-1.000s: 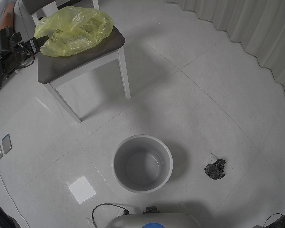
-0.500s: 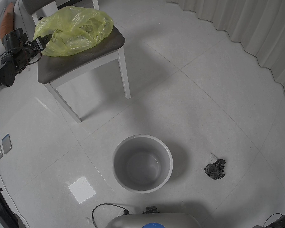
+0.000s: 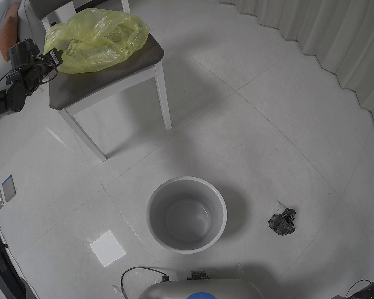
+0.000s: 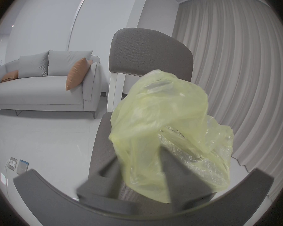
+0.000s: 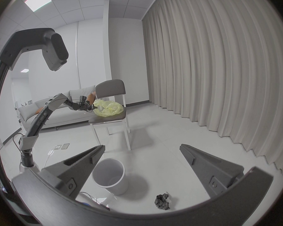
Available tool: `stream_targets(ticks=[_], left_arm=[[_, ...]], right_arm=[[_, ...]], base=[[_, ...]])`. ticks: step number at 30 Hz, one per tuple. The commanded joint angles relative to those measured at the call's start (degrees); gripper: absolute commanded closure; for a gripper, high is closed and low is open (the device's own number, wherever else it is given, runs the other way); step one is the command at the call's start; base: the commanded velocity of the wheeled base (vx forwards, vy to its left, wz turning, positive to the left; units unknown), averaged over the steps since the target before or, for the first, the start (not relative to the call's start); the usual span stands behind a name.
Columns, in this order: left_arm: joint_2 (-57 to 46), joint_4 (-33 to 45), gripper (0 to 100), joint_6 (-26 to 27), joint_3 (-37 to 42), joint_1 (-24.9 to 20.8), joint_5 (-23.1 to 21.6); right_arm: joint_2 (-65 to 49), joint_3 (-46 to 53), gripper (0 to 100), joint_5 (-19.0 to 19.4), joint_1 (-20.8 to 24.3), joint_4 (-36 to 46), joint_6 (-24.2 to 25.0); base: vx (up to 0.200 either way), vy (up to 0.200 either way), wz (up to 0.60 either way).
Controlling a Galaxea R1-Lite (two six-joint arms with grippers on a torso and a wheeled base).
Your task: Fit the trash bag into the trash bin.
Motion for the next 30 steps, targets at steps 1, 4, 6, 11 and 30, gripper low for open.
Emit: stream_targets(ticks=[1,4,6,11,30], left_arm=[[3.41,0.21,100,-0.06,-4.04,-0.32,-0.12],[2.36,0.21,100,-0.06,-3.16,-0.58,-0.12],[-0.72,0.04,100,-0.06,0.0,-1.2,-0.38],[-13.9,-1.54,100,1.0,15.38,-4.36,-8.65],[-42.29,20.08,100,29.3,30.94,-20.36,-28.33]], right_arm=[[-0.18,-0.34,0,0.16,0.01,0.25,0.02],[0.43,-1.22,0,0.16,0.01,0.16,0.02],[1.84,-3.68,0,0.16,0.01,0.42,0.02],[12.82,-13.44,0,-0.02,0.01,1.83,0.63],[45.78,-39.89,0,0.07,12.49,8.42,-1.74]], base=[[0.0,0.0,0.0],[0.0,0.0,0.0],[0.0,0.0,0.0],[0.0,0.0,0.0],[0.0,0.0,0.0]])
